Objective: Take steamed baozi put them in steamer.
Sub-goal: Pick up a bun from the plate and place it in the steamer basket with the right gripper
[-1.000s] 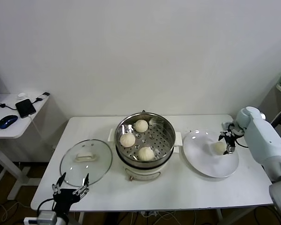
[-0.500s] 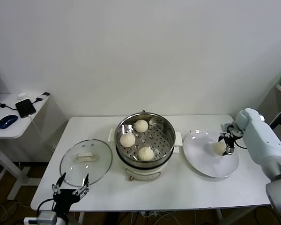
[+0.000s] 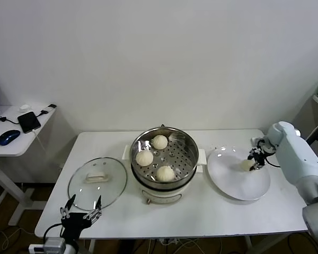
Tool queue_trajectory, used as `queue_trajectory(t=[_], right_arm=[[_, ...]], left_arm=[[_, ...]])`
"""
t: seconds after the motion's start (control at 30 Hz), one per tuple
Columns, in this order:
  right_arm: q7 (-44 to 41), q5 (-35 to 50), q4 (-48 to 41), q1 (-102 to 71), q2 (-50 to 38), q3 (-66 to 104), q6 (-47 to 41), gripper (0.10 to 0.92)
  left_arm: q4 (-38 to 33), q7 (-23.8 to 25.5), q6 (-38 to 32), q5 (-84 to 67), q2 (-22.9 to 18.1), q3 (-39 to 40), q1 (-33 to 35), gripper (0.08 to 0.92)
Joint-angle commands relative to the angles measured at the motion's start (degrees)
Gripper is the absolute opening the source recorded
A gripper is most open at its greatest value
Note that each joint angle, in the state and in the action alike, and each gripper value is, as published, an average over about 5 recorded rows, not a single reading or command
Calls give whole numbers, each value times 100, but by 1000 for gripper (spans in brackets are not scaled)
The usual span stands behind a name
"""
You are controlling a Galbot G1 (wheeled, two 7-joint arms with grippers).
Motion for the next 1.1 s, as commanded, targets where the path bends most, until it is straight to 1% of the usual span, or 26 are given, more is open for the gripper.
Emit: queue_trajectory(t=[0.03,0.17,0.27,0.4,0.5,0.6,0.77,0.93,1.1], right_arm=[[-375,2044,1641,427,-887,-1682,-1169,503],[-488,3495,2890,1130,-1457,-2977,-2403,504],[-467,4364,3730,1707,-1664,-3772,-3164,508],[-309,5252,4499,2513,-1640,-4702,-4121,509],[-144,5929,4855,3052,-1404,-5202,-4594,509],[47,6599,5052,3510,-1029,-5612,-4915,509],[228,7236,5040,4019,-365,-6083,-5173,509],[272,7414,4666,4262,265,-6527,-5221,509],[327,7466,4501,4221,635,-7055,-5235,509]], left_arm=[[124,-44,-41,114,65,14,-229,823],[286,-136,-135,365,56,65,-366,823],[422,-221,-241,586,66,126,-397,823],[452,-267,-333,613,126,171,-376,823],[421,-268,-334,526,167,157,-429,823],[401,-259,-313,430,200,145,-514,823],[360,-236,-280,370,210,149,-599,823],[340,-231,-272,305,198,130,-637,823],[294,-230,-252,222,207,69,-639,823]])
